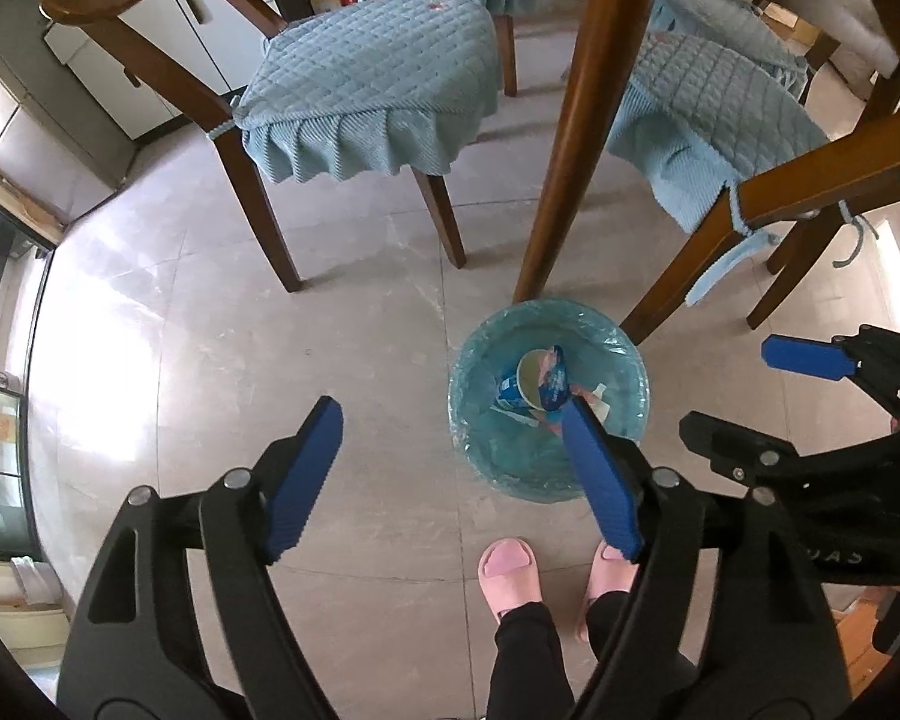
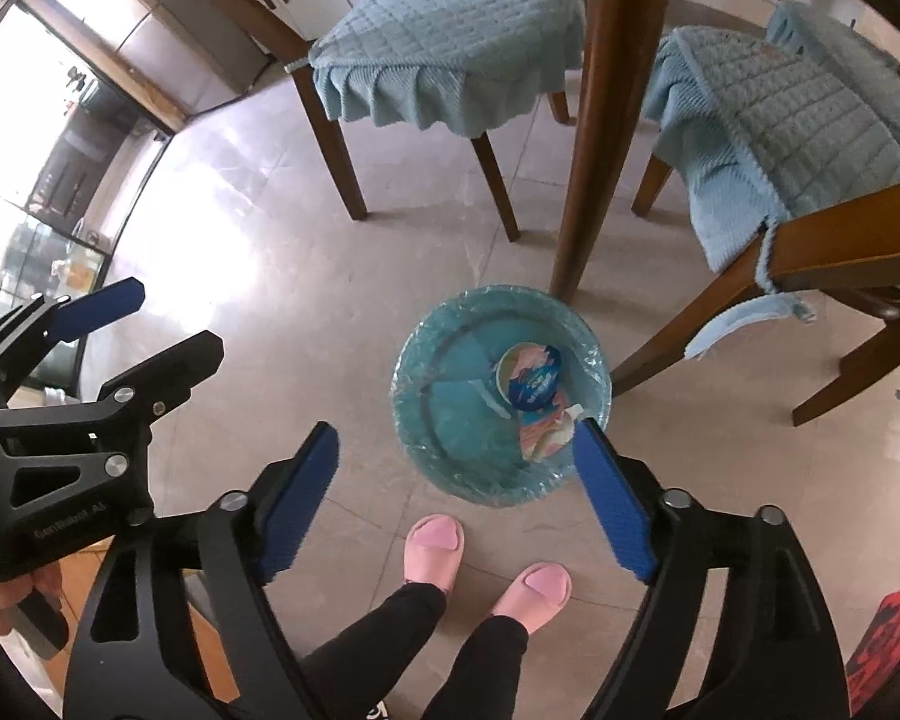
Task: Collect trash
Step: 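Raise both grippers from the bin back toward the table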
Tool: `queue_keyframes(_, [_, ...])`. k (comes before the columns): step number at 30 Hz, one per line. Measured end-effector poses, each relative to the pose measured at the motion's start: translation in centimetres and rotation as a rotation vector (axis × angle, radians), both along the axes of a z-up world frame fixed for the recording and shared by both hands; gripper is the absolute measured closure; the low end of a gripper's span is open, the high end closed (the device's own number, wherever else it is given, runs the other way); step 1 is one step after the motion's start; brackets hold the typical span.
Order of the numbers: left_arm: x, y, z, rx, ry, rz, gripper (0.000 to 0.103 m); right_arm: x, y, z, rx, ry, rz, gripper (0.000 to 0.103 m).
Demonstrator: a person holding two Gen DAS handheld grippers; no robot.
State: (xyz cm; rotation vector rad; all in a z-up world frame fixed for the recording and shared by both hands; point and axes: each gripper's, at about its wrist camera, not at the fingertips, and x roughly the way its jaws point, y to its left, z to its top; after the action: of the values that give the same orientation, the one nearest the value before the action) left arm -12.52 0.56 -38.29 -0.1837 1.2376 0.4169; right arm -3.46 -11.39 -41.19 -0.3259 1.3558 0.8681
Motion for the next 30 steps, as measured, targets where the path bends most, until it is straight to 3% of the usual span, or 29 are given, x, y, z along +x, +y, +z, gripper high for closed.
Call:
queue_keyframes(11, [-0.9,0.5,8.8,0.055,-0.055,-0.022,0.009,-1.0,-1.5,9.1,0.014,-0.070,0.000,0.015])
queue_keyframes(18, [-1.6,2.0,14.9,0.072,-0.117,-0.016,0.007,-0.8,-1.7,15.8,0.031,-0.149,-0.003,0.015])
queue_keyframes(30, [0.2,3.5,23.0,0.088,-0.224,-0.086,0.006,3.4,-1.0,28.1,0.194,-0.300,0.005,0.014])
